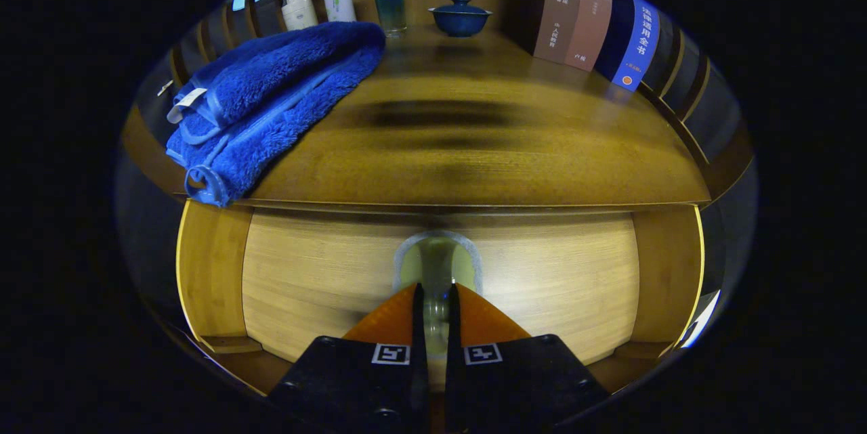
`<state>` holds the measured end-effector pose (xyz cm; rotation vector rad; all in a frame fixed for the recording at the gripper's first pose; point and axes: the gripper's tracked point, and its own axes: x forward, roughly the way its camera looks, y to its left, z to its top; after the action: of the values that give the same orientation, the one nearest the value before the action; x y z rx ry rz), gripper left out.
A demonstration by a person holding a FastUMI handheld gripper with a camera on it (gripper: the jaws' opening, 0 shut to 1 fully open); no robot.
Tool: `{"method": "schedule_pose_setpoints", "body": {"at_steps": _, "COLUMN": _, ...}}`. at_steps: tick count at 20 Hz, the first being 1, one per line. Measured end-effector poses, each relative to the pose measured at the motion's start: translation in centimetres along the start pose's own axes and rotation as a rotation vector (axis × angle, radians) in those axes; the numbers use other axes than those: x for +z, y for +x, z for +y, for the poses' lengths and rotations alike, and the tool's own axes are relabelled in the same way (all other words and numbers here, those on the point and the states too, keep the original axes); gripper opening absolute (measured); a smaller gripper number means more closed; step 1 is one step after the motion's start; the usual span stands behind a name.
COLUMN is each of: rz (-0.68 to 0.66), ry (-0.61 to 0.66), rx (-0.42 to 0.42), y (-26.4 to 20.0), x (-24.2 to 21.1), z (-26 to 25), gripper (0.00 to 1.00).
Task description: Pull open the drawer, take out the items inside it, and place them on the countertop above the cabinet.
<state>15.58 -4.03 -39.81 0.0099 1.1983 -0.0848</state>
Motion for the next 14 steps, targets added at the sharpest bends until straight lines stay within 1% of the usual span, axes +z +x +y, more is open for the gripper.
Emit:
{"method": "schedule_pose_setpoints", "body": {"at_steps": 4, "rz": -0.083, "ry": 0.025, "rx": 0.021, "y": -3.1, "x": 0.0, "z": -0.4, "gripper": 0.14}}
{"method": "schedule_pose_setpoints", "body": {"at_steps": 9, "rz": -0.23, "ry": 0.003, "rx": 0.025, "y": -10.2, "x": 0.2, "z": -1.0, "gripper": 0.14}}
{"method": "schedule_pose_setpoints", "body": {"at_steps": 11, "rz": -0.299, "ry": 0.013, "rx": 0.031, "y": -12.9, "x": 1.6, "z": -1.2, "gripper": 0.14}}
{"method": "schedule_pose_setpoints", "body": {"at_steps": 13, "rz": -0.371, "ry": 0.02, "rx": 0.035, "y": -14.8, "x": 4.1, "z": -1.1, "gripper": 0.14}}
{"method": "schedule_pose_setpoints", "body": {"at_steps": 14, "rz": -0.394, "ry": 0.02, "rx": 0.027, "y": -15.1, "x": 5.6, "z": -1.5, "gripper": 0.14}}
